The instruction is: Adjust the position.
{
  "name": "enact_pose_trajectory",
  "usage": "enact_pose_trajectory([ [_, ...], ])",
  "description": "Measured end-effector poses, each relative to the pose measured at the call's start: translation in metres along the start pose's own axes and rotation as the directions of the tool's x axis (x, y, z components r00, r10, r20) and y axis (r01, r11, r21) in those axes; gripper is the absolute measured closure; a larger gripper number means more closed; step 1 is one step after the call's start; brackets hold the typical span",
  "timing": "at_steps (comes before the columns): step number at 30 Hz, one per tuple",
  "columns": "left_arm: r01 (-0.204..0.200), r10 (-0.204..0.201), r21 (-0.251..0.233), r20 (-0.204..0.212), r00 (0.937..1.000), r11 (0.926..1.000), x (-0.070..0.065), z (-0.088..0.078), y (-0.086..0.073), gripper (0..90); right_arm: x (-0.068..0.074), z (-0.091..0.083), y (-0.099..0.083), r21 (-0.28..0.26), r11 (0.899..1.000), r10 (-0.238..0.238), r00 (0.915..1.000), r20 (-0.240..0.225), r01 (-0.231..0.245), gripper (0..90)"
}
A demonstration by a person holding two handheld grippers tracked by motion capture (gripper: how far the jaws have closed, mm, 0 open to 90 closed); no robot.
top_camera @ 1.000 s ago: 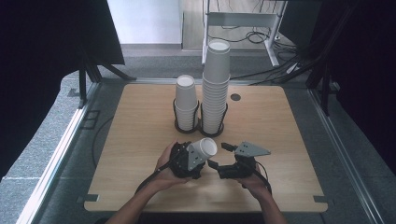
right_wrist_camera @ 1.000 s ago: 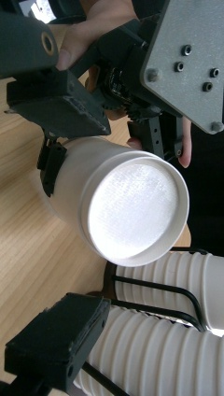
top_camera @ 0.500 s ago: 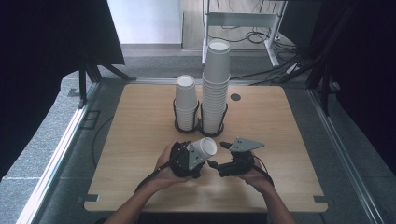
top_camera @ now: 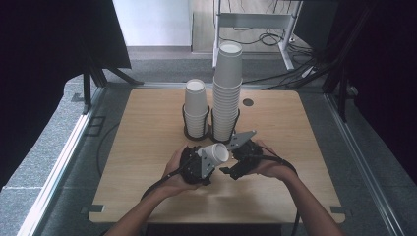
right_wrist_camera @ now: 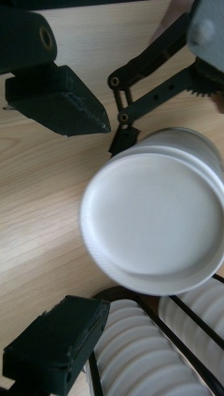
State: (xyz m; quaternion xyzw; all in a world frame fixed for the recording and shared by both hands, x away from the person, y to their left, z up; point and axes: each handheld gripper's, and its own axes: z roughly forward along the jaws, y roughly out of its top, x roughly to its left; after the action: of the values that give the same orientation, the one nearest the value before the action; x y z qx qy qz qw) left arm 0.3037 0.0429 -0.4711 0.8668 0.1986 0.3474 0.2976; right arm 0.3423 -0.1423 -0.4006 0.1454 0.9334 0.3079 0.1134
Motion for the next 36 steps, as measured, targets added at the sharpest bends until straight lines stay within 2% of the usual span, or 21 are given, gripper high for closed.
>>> enact_pose_trajectory([
  [3,-0.035,0.035,0.003,-0.020,0.9992,0.9994,-0.003,0.001,0.004,13.5,-0.003,0.001,0.011,0.079,0.996,-0.032,0.9994,-0.014,0.033,10.9],
  [6,-0.069,0.069,0.009,-0.027,0.9972,0.9976,-0.006,0.002,0.007,13.5,-0.006,0.004,0.020,0.150,0.986,-0.064,0.9973,-0.036,0.069,10.3],
  [10,-0.098,0.099,0.016,-0.043,0.9942,0.9950,-0.009,0.001,0.011,13.5,-0.009,0.009,0.031,0.231,0.970,-0.064,0.9952,-0.074,0.080,9.6],
  [13,-0.125,0.126,0.017,-0.062,0.9901,0.9920,-0.010,0.001,0.014,13.5,-0.011,0.014,0.037,0.252,0.965,-0.044,0.9920,-0.118,0.073,9.9],
  [15,-0.129,0.130,0.014,-0.074,0.9888,0.9915,-0.012,0.003,0.015,13.5,-0.013,0.017,0.040,0.276,0.957,-0.046,0.9886,-0.143,0.084,10.5],
  [18,-0.172,0.173,0.025,-0.081,0.9815,0.9848,-0.014,0.003,0.016,13.5,-0.014,0.023,0.044,0.313,0.945,-0.047,0.9846,-0.168,0.099,12.4],
  [20,-0.176,0.177,0.016,-0.096,0.9796,0.9843,-0.016,0.003,0.016,13.5,-0.014,0.027,0.045,0.342,0.933,-0.051,0.9825,-0.179,0.111,13.8],
  [21,-0.194,0.196,0.030,-0.099,0.9757,0.9806,-0.016,0.002,0.016,13.5,-0.015,0.029,0.045,0.354,0.929,-0.044,0.9817,-0.185,0.108,15.3],
  [23,-0.186,0.186,0.012,-0.105,0.9769,0.9825,-0.018,0.003,0.016,13.5,-0.016,0.032,0.045,0.369,0.924,-0.031,0.9812,-0.190,0.101,18.5],
  [25,-0.180,0.180,0.008,-0.103,0.9783,0.9836,-0.019,0.003,0.016,13.4,-0.017,0.035,0.043,0.370,0.923,-0.024,0.9784,-0.205,0.100,20.1],
  [26,-0.192,0.193,0.019,-0.105,0.9756,0.9812,-0.018,0.003,0.015,13.3,-0.017,0.036,0.043,0.370,0.923,-0.026,0.9779,-0.208,0.103,20.8],
  [28,-0.178,0.178,0.011,-0.094,0.9796,0.9840,-0.018,0.004,0.014,12.9,-0.019,0.037,0.040,0.357,0.928,-0.031,0.9761,-0.215,0.108,21.7],
  [32,-0.172,0.172,0.011,-0.077,0.9821,0.9851,-0.019,0.004,0.014,10.0,-0.019,0.038,0.036,0.346,0.932,-0.027,0.9731,-0.229,0.107,22.7],
  [33,-0.154,0.154,0.002,-0.060,0.9863,0.9881,-0.019,0.003,0.014,8.7,-0.019,0.038,0.035,0.344,0.932,-0.033,0.9734,-0.227,0.111,22.8],
  [35,-0.159,0.158,-0.003,-0.049,0.9861,0.9873,-0.017,0.000,0.015,5.0,-0.020,0.037,0.032,0.332,0.937,-0.037,0.9756,-0.216,0.109,22.8],
  [36,-0.137,0.137,-0.019,-0.046,0.9896,0.9903,-0.018,-0.001,0.014,4.1,-0.020,0.037,0.030,0.327,0.940,-0.027,0.9775,-0.209,0.096,22.9],
])
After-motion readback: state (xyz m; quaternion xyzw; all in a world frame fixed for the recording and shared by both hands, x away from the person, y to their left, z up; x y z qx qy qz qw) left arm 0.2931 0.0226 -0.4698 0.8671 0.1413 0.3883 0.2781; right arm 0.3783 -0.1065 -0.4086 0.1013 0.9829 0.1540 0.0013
